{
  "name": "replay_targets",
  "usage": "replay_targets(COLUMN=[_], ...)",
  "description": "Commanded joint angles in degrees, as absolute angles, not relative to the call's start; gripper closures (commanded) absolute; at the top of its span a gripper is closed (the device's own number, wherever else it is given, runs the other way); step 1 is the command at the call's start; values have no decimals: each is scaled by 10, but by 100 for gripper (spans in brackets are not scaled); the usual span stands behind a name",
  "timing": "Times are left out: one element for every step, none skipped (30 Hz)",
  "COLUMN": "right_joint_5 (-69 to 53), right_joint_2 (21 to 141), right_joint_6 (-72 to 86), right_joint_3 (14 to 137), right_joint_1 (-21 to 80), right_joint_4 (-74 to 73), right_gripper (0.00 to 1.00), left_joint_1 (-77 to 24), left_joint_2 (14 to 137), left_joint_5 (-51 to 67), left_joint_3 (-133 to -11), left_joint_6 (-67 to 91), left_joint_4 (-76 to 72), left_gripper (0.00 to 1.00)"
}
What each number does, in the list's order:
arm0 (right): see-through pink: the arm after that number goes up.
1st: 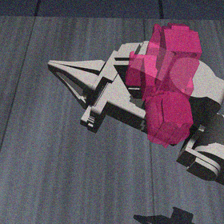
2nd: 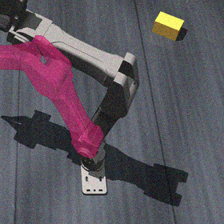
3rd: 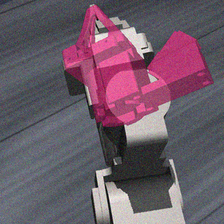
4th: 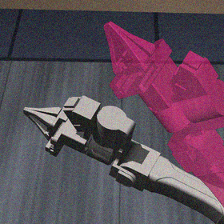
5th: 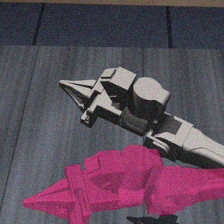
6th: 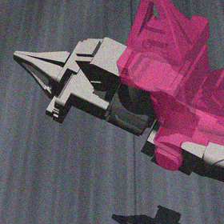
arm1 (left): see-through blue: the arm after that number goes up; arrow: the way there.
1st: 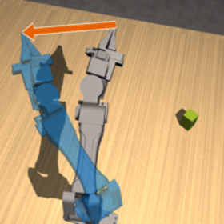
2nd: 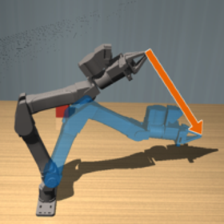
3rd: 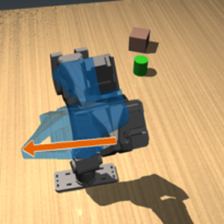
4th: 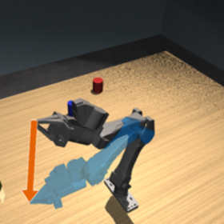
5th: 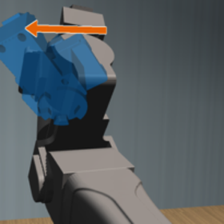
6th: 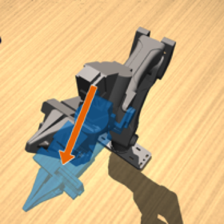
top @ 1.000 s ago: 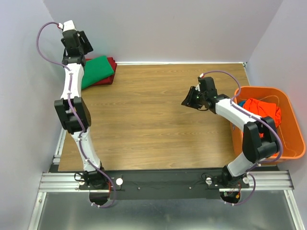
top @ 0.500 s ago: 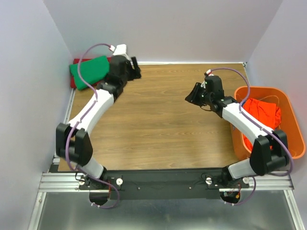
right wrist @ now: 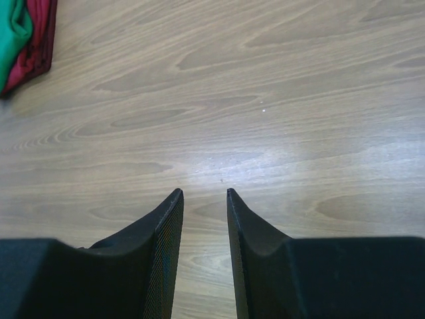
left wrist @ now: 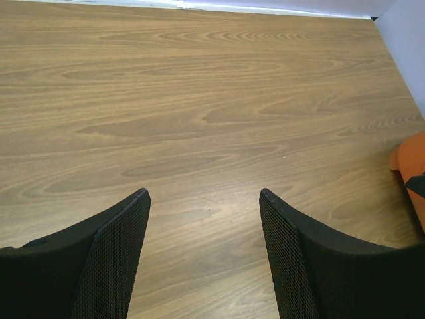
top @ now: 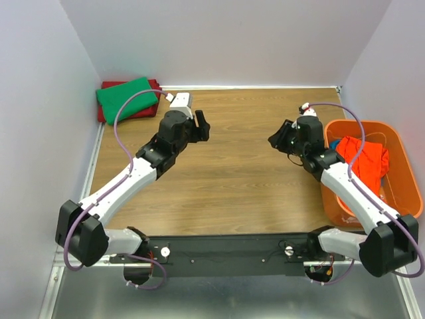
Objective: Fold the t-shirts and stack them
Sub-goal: Put the neatly folded tshirt into the corner of the board with the left arm
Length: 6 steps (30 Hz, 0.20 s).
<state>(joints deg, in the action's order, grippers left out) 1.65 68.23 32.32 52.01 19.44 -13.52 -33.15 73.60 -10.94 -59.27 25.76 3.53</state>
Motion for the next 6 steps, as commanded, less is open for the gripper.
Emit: replay_targets(right_joint_5=[65, 67, 71, 80, 83, 90], right_joint_2=[664, 662, 660, 657, 655, 653], right_joint_6=[315, 316, 317, 323, 323, 323], right_joint_3=[505, 506, 506, 506, 509, 511], right_joint_1=[198, 198, 198, 197, 198, 198], right_joint_4=[-147, -147, -147, -146, -146, -146], right_gripper=[60, 60, 60, 60, 60, 58], left_joint_1=[-338, -338, -338, -338, -338, -338], left_joint_2=[715, 714, 712, 711, 710, 708], left_joint_5=[-105, -95, -91, -83, -77, -73], left_joint_3=[-593, -594, -595, -596, -598, -599], left_joint_6=[250, 250, 249, 246, 243, 240], left_joint_4=[25, 27, 27, 29, 30, 33], left_gripper=[25, 25, 25, 25, 25, 25])
